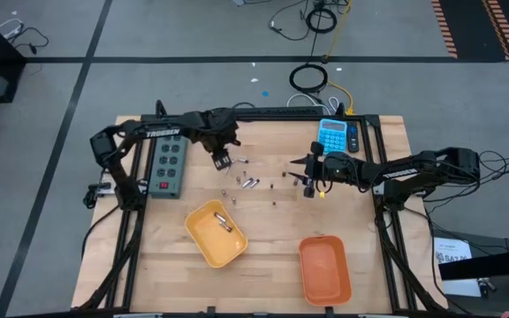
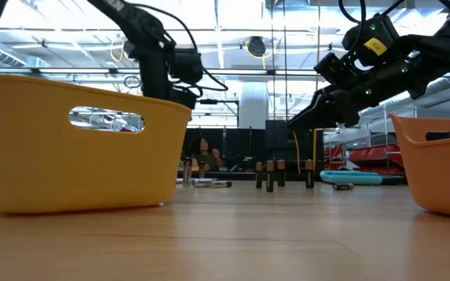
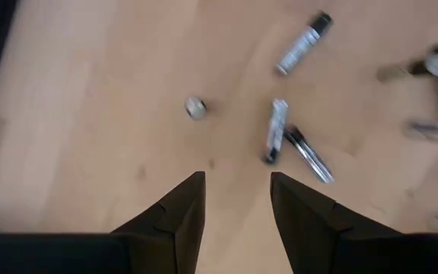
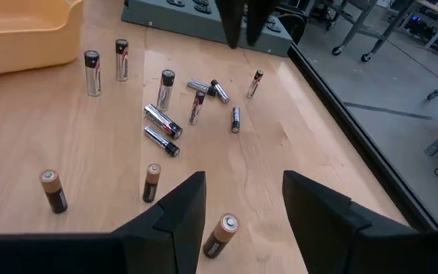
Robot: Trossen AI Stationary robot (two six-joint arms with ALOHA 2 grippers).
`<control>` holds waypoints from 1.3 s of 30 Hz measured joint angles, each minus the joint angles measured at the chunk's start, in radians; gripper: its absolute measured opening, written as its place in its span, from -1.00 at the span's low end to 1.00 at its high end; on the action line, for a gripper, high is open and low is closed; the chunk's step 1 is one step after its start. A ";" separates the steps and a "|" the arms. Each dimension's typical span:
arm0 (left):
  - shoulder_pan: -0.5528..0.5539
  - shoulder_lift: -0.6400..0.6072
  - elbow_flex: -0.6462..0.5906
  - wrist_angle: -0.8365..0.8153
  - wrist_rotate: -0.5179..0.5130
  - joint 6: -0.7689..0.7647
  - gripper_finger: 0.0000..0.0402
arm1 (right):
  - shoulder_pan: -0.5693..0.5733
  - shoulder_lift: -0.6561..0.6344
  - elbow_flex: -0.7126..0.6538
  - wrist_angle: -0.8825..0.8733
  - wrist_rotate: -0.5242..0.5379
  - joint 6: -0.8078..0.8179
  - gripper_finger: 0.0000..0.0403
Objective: Sort batteries
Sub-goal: Put the silver battery into the yellow bin
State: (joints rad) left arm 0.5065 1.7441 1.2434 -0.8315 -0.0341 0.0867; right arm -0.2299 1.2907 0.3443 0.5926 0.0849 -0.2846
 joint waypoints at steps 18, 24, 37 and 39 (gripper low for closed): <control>0.063 0.128 0.000 0.117 0.029 0.109 0.25 | -0.033 0.000 0.000 -0.016 0.001 0.022 -0.17; 0.068 0.128 0.000 0.180 0.031 0.132 0.26 | -0.033 0.000 0.000 -0.021 0.015 0.030 -0.17; 0.084 0.136 0.000 0.213 0.073 0.130 -0.33 | -0.033 0.000 0.000 -0.029 0.019 0.030 -0.17; 0.084 0.143 0.001 0.212 0.098 0.129 -0.50 | -0.033 0.000 0.000 -0.029 0.019 0.030 -0.17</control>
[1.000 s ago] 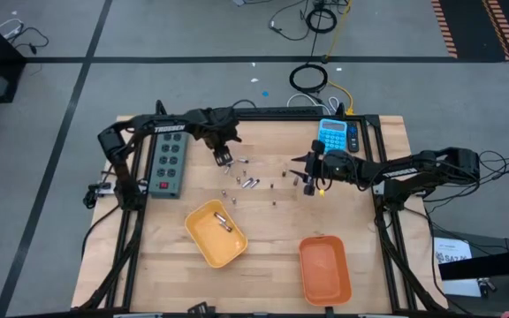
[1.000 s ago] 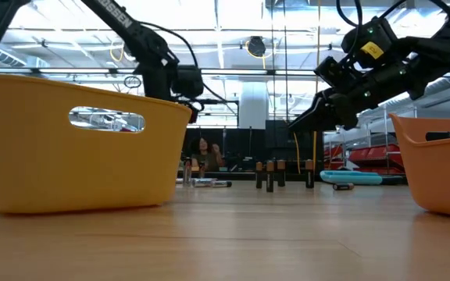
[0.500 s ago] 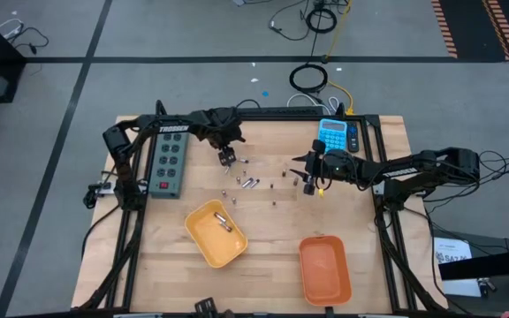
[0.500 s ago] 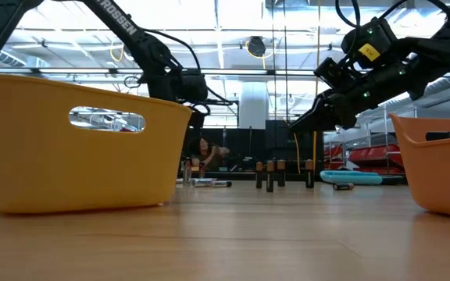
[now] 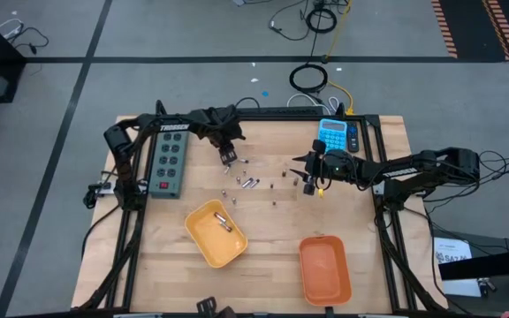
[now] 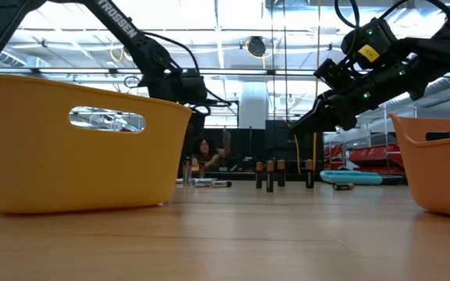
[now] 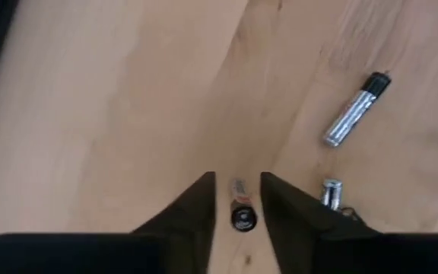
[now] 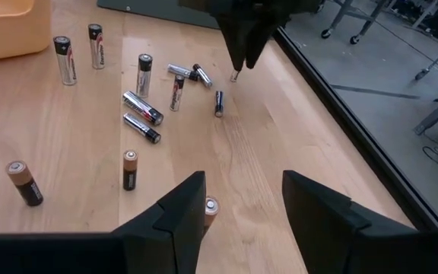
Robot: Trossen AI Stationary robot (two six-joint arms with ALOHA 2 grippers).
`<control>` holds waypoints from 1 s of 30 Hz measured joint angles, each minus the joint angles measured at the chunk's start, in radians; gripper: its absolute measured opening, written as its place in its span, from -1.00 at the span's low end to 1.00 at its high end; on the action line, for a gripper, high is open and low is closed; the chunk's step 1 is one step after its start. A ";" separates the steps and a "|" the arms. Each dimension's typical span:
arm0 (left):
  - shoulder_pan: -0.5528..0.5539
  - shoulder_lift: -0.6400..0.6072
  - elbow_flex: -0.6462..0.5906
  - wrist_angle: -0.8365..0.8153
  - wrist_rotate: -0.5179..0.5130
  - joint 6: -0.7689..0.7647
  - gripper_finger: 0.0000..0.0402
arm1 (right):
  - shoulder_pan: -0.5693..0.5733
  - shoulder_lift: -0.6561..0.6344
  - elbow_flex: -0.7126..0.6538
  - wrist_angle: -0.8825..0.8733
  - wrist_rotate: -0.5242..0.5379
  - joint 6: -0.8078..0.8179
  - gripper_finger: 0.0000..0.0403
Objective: Sort batteries
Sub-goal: Put the silver battery into the yellow bin
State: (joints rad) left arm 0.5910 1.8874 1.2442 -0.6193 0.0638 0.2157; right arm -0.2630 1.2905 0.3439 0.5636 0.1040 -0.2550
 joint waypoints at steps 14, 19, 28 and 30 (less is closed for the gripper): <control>0.001 0.004 0.028 -0.072 0.029 0.009 -0.82 | -0.006 0.000 0.000 0.000 0.000 0.005 -0.17; 0.002 -0.091 0.087 -0.099 0.029 0.008 -0.82 | -0.006 0.000 0.000 0.000 0.000 0.005 -0.17; -0.045 -0.267 0.092 -0.249 0.518 -0.136 -0.82 | -0.006 0.000 0.000 -0.008 0.000 0.006 -0.17; -0.086 -0.298 0.092 -0.270 0.618 -0.232 -0.82 | -0.006 0.000 0.000 -0.006 -0.001 0.006 -0.17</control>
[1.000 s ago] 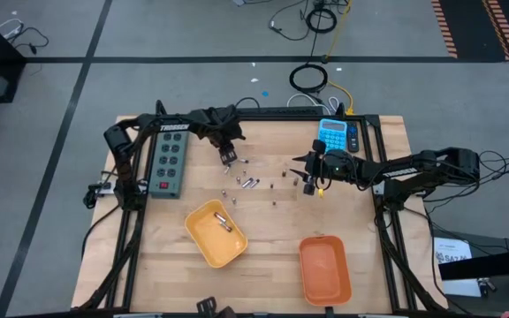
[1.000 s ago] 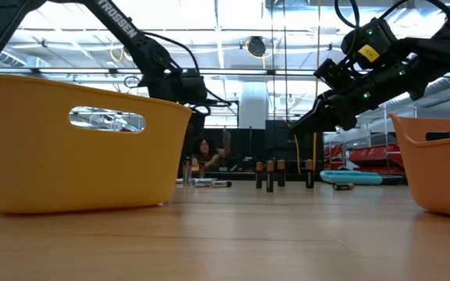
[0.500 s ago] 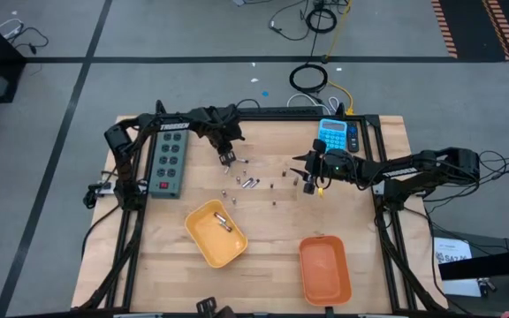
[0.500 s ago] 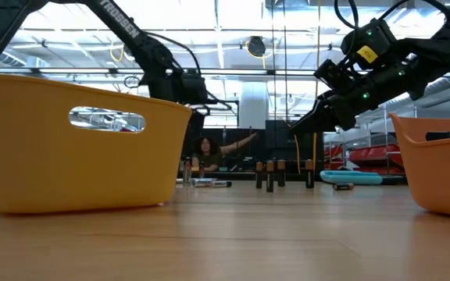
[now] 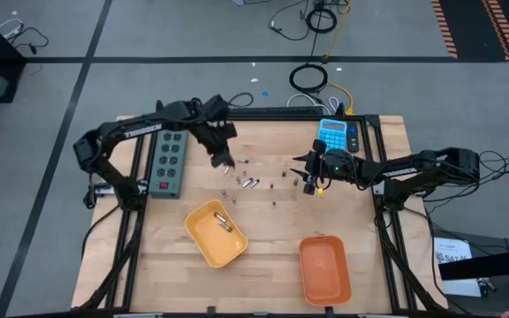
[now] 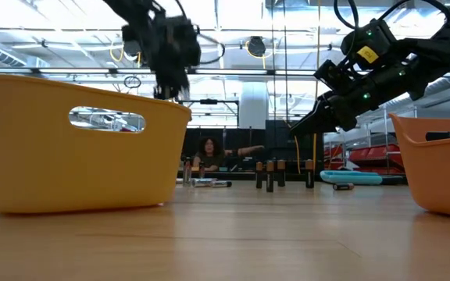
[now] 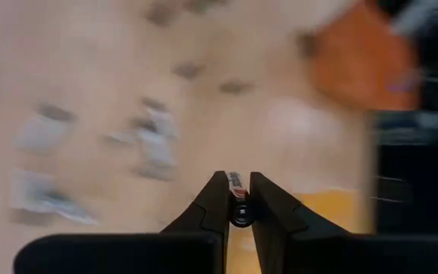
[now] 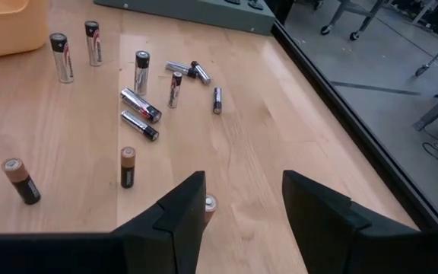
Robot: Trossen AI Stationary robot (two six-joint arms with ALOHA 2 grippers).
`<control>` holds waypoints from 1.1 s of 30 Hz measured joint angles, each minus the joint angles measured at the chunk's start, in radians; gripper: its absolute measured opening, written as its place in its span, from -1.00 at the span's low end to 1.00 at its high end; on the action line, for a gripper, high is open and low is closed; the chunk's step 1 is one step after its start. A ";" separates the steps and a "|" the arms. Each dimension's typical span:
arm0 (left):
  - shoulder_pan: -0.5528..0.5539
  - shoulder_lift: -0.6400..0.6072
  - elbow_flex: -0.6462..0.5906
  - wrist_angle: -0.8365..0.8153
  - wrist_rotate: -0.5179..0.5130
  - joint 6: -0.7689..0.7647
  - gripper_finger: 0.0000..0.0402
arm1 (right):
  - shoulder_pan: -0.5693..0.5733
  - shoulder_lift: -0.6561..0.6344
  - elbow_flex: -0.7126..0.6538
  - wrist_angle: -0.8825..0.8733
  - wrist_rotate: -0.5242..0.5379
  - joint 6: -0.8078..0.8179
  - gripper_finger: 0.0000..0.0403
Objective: Sort batteries
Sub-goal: Put the silver battery into the yellow bin
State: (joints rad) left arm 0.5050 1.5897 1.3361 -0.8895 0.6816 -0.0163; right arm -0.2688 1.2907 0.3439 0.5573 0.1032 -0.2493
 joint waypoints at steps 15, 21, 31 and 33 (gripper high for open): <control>-0.484 0.002 -0.101 -0.037 -0.199 -0.370 -0.73 | 0.000 0.000 0.000 0.002 -0.005 0.020 -0.17; -0.604 0.003 -0.141 -0.039 -0.381 -0.460 -0.73 | 0.010 0.000 0.000 0.000 -0.004 0.032 -0.17; -0.743 0.038 -0.193 -0.037 -0.584 -0.575 -0.72 | 0.018 0.000 0.000 0.003 0.000 0.032 -0.17; -0.754 0.062 -0.193 -0.039 -0.573 -0.586 -0.72 | 0.018 0.000 0.000 0.009 0.000 0.032 -0.17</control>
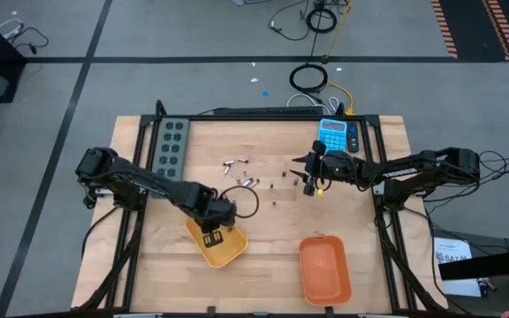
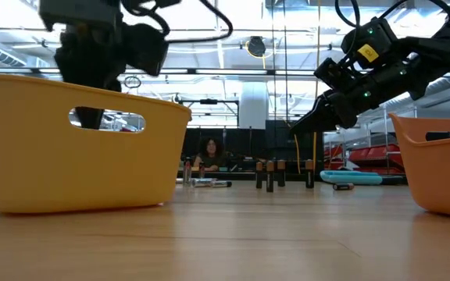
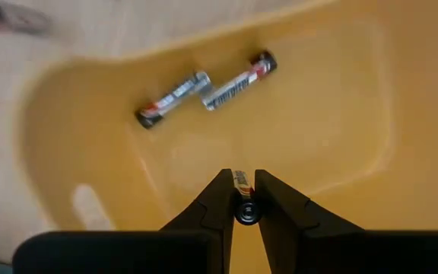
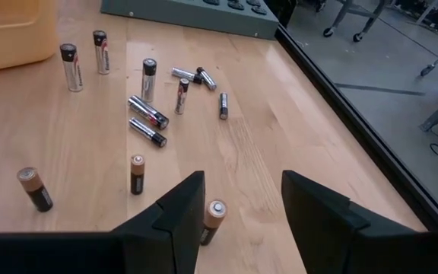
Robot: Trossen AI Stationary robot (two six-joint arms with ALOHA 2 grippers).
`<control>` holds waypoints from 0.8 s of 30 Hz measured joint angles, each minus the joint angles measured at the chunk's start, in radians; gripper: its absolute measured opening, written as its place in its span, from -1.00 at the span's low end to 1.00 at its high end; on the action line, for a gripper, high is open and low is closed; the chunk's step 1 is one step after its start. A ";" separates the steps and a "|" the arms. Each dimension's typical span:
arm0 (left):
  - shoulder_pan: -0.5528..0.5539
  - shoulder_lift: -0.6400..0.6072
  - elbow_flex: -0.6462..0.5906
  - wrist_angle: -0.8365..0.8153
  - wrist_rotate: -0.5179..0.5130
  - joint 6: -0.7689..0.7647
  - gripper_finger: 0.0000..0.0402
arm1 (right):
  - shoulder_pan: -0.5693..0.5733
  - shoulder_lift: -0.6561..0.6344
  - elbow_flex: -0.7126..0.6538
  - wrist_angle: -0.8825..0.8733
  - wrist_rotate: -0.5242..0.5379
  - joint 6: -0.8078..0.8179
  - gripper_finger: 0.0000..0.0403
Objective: Sort batteries
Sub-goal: Put the silver battery into the yellow bin
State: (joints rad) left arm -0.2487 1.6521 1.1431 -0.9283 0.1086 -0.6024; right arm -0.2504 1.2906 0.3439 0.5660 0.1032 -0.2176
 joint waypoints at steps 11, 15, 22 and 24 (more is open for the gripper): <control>-0.061 0.127 0.000 -0.087 0.141 -0.018 -0.72 | 0.000 0.000 0.000 -0.002 0.000 0.001 -0.17; -0.082 0.149 0.000 -0.155 0.135 -0.028 -0.72 | 0.003 0.000 0.000 -0.001 0.000 0.004 -0.17; -0.094 0.162 0.000 -0.216 0.088 -0.010 -0.51 | 0.003 0.000 0.000 0.001 0.000 0.006 -0.17; -0.101 0.162 0.000 -0.240 0.050 0.012 -0.41 | 0.003 0.000 0.000 0.000 0.000 0.006 -0.17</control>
State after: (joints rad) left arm -0.3496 1.8145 1.1431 -1.1679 0.1588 -0.5904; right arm -0.2470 1.2905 0.3439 0.5657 0.1032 -0.2115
